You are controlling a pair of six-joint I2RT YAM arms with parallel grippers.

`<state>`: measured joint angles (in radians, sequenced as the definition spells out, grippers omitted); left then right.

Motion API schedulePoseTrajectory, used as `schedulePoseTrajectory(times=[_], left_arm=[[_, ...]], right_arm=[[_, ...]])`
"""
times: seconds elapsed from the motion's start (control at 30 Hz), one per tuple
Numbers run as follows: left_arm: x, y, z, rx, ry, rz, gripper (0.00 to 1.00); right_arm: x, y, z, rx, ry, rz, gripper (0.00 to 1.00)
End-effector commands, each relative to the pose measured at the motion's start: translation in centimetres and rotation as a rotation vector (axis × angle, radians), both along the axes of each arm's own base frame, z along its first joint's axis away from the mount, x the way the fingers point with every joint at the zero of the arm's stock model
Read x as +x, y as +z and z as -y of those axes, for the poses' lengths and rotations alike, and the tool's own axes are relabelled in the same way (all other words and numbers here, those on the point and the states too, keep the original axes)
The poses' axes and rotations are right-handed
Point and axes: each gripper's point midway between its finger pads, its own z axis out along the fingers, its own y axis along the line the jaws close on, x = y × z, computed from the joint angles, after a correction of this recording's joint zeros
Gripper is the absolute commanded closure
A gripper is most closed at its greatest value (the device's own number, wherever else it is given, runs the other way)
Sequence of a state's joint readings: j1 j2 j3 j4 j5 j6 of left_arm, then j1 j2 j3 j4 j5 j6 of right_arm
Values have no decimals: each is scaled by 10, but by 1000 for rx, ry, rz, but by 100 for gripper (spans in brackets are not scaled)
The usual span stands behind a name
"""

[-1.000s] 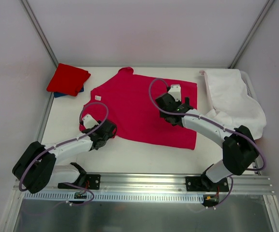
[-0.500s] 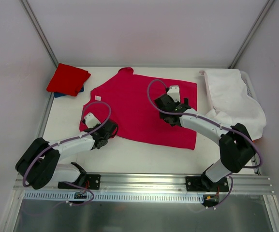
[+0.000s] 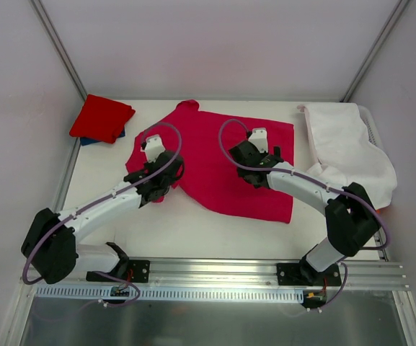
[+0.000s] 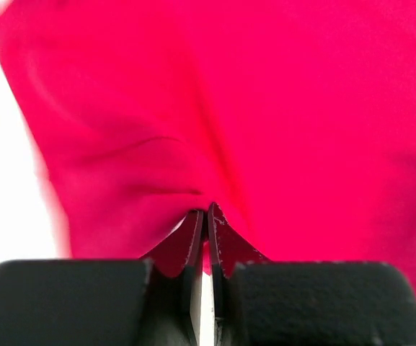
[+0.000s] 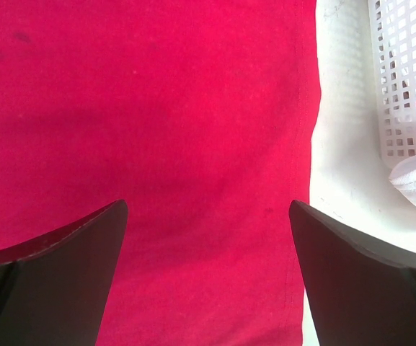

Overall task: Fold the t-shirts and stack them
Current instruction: Flatten the tshirt out

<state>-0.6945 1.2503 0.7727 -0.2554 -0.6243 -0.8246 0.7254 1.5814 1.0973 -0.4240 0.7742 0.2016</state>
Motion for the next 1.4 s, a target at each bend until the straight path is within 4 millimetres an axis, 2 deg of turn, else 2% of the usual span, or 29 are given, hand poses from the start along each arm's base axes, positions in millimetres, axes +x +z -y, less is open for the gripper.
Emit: schedulePoseTrajectory(times=[0.0, 0.03, 0.07, 0.1, 0.13, 0.17, 0.2, 0.23, 0.3, 0.33, 0.37, 0.4, 0.47, 0.5, 0.53, 0.57, 0.63, 0.67, 0.7, 0.8, 0.83, 0.9, 0.93, 0.97, 1.0, 1.07, 1.1, 1.17, 1.37], left_arm=[[20, 35, 18, 123, -165, 28, 98], [26, 28, 25, 161, -204, -2, 96], [36, 42, 32, 200, -247, 10, 96], [43, 43, 36, 224, -271, 2, 96], [49, 30, 46, 254, -320, -41, 96], [61, 39, 54, 276, -362, -30, 94], [68, 36, 59, 283, -385, -45, 94], [76, 17, 65, 302, -418, -94, 92], [99, 9, 72, 243, -477, -135, 79], [109, -20, 71, 233, -482, -206, 67], [131, -20, 65, 159, -465, -213, 34], [136, -56, 57, 141, -446, -311, 24], [165, -60, 49, 56, -386, -329, 13], [175, -69, 33, 25, -344, -358, 11], [172, -84, 24, 24, -318, -422, 11], [174, -78, 22, 12, -297, -417, 12], [167, -48, 23, -9, -282, -361, 12], [153, -46, 25, -6, -292, -367, 13], [144, -18, 39, 0, -326, -304, 13], [111, -5, 52, 54, -363, -280, 12], [98, 17, 64, 52, -367, -227, 12], [74, 18, 68, 43, -373, -227, 12], [62, 35, 76, 21, -374, -181, 12], [50, 30, 73, 23, -370, -188, 12], [41, 43, 74, 3, -373, -155, 12], [21, 38, 79, -22, -394, -171, 12], [14, 45, 79, -40, -403, -151, 11], [-4, 33, 78, -32, -418, -177, 11], [-29, -29, 36, 21, -231, -252, 14]], right_arm=[[-1, 0, 4, -26, -12, 9, 1], [-1, 0, 4, -24, -14, 8, 1], [-1, 0, 4, -23, -14, 9, 1], [-1, 0, 3, -24, -12, 8, 1], [-1, -1, 3, -23, -13, 7, 1], [-1, -1, 3, -23, -12, 5, 0], [-1, -1, 3, -22, -12, 6, 0], [-1, -1, 3, -24, -11, 6, 1], [-1, 0, 4, -22, -14, 9, 1], [-1, 1, 4, -21, -14, 12, 1], [-2, 1, 5, -22, -13, 11, 0], [-2, 1, 5, -22, -12, 9, 0], [-2, 1, 5, -22, -12, 9, 1], [-3, 1, 5, -23, -10, 9, 0], [-3, 1, 5, -24, -10, 8, 0], [-3, 1, 5, -23, -10, 9, 1], [-3, 0, 6, -27, -12, 9, 0], [-2, -1, 6, -29, -13, 7, 0], [-1, -1, 5, -27, -13, 8, 0], [0, -6, 0, -15, -8, -7, 1], [1, -7, -3, -2, -3, -12, 1], [1, -10, -5, 1, -1, -18, 1], [1, -12, -5, 1, -2, -25, 1], [1, -12, -6, 1, 1, -27, 1], [0, -12, -5, 1, 1, -27, 0], [1, -11, -5, 3, 0, -23, 1], [1, -11, -6, 4, 1, -24, 1], [1, -11, -6, 7, 3, -25, 1], [1, -12, -9, 17, 7, -30, 0]])
